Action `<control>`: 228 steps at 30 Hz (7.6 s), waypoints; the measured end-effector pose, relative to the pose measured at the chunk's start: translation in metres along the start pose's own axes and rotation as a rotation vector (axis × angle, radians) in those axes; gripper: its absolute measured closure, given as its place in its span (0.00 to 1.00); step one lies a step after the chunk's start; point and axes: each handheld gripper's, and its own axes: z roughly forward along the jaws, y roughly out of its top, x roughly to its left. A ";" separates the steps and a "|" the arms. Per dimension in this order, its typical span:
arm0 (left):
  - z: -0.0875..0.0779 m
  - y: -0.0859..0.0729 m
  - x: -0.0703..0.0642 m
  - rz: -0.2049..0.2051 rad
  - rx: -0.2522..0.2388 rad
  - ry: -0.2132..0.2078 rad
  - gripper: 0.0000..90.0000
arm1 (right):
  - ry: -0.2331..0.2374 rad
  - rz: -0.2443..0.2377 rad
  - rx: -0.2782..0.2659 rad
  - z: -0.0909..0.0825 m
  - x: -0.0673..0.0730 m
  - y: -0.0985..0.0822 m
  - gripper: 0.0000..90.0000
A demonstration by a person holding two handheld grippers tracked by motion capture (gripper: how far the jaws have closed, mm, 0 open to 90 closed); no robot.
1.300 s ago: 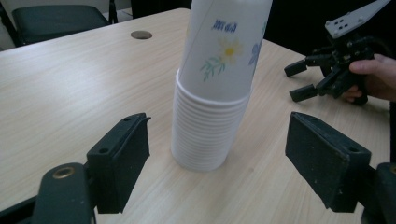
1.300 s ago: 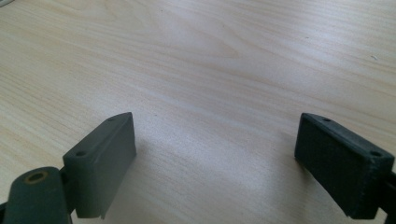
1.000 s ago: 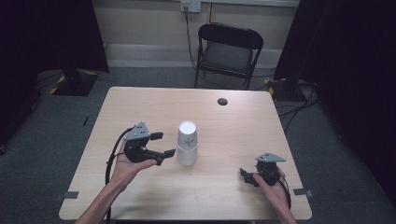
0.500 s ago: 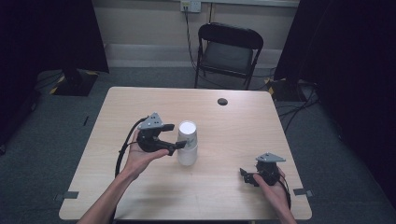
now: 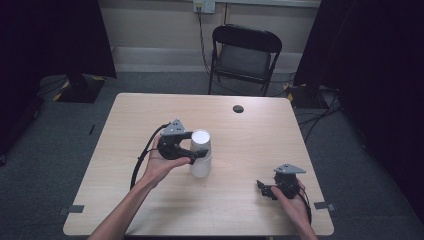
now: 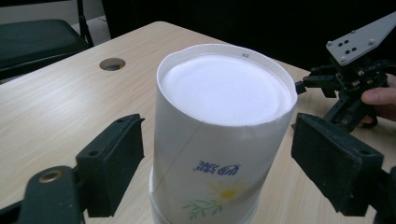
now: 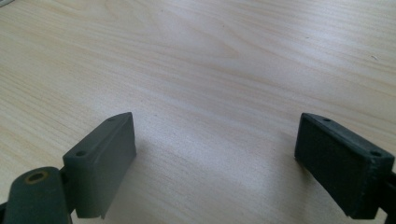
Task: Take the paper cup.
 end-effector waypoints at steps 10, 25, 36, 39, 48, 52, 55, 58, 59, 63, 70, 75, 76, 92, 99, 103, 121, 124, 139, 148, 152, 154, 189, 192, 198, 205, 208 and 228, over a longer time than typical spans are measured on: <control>0.013 -0.003 0.002 0.021 0.049 0.033 0.24 | 0.000 0.000 0.000 0.000 0.000 0.000 0.13; 0.011 -0.001 0.000 0.024 0.052 0.040 0.31 | 0.000 0.001 0.001 0.000 0.000 0.000 0.13; 0.008 0.000 -0.001 0.029 0.041 0.038 0.31 | 0.000 0.000 0.000 0.000 0.000 0.000 0.13; 0.008 0.000 -0.001 0.021 0.034 0.034 0.31 | 0.000 0.000 0.000 0.000 0.000 0.000 0.13; 0.005 0.003 -0.001 0.028 0.034 0.032 0.31 | 0.000 0.000 0.000 0.000 0.000 0.000 0.13; 0.003 0.008 -0.002 0.030 0.021 0.034 0.31 | 0.000 0.000 0.000 0.000 0.000 0.000 0.13; 0.002 0.011 -0.003 0.037 0.024 0.034 0.31 | 0.000 0.000 0.000 0.000 0.000 0.000 0.13; 0.002 0.013 -0.004 0.043 0.020 0.032 0.31 | 0.000 0.000 0.000 0.000 0.000 0.000 0.13; 0.002 0.013 -0.004 0.044 0.022 0.031 0.32 | 0.000 0.000 0.000 0.000 0.000 0.000 0.13; 0.001 0.013 -0.004 0.038 0.017 0.030 0.32 | 0.000 0.000 0.000 0.000 0.000 0.000 0.13; -0.004 0.014 -0.005 0.037 0.012 0.039 0.32 | 0.000 0.000 0.000 0.000 0.000 0.000 0.13; -0.009 0.017 -0.005 0.033 -0.009 0.045 0.32 | 0.000 0.000 0.000 0.000 0.000 0.000 0.13; -0.009 0.017 -0.005 0.032 -0.007 0.044 0.32 | 0.000 0.000 0.000 0.000 0.000 0.000 0.13; -0.016 0.029 -0.008 0.049 -0.028 0.036 0.32 | 0.000 0.000 0.000 0.000 0.000 0.000 0.13; -0.021 0.031 -0.008 0.042 -0.050 0.043 0.32 | 0.000 0.000 0.000 0.000 0.000 0.000 0.13; -0.027 0.032 -0.012 0.056 -0.062 0.048 0.32 | 0.000 0.000 0.000 0.000 0.000 0.000 0.13; -0.038 0.035 -0.010 0.045 -0.075 0.048 0.33 | 0.000 0.001 0.001 0.000 0.000 0.000 0.13; -0.040 0.037 -0.010 0.047 -0.076 0.048 0.33 | 0.000 0.001 0.001 0.000 0.000 0.000 0.13; -0.056 0.043 -0.011 0.051 -0.092 0.047 0.34 | 0.000 0.000 0.000 0.000 0.000 0.000 0.13; -0.071 0.042 -0.016 0.067 -0.090 0.049 0.34 | 0.000 0.000 0.000 0.000 0.000 0.000 0.13; -0.076 0.038 -0.019 0.076 -0.086 0.047 0.34 | 0.005 -0.001 -0.001 0.000 0.000 0.000 0.14; -0.080 0.035 -0.020 0.073 -0.093 0.044 0.34 | 0.014 -0.011 -0.001 0.000 0.001 0.000 0.14; -0.094 0.011 -0.049 0.044 -0.123 -0.022 0.34 | 0.323 -0.110 -0.238 -0.053 0.051 0.051 0.27; -0.095 0.012 -0.051 0.044 -0.125 -0.032 0.34 | 0.339 -0.124 -0.254 -0.056 0.058 0.058 0.27; -0.096 0.015 -0.056 0.043 -0.128 -0.036 0.34 | 0.392 -0.161 -0.300 -0.064 0.077 0.078 0.27; -0.101 0.013 -0.054 0.012 -0.148 -0.035 0.34 | 0.457 -0.203 -0.327 -0.067 0.100 0.097 0.29; -0.103 0.013 -0.055 0.012 -0.143 -0.028 0.34 | 0.466 -0.210 -0.328 -0.067 0.105 0.101 0.29; -0.110 0.022 -0.067 0.016 -0.183 -0.090 0.35 | 0.588 -0.277 -0.430 -0.073 0.145 0.142 0.45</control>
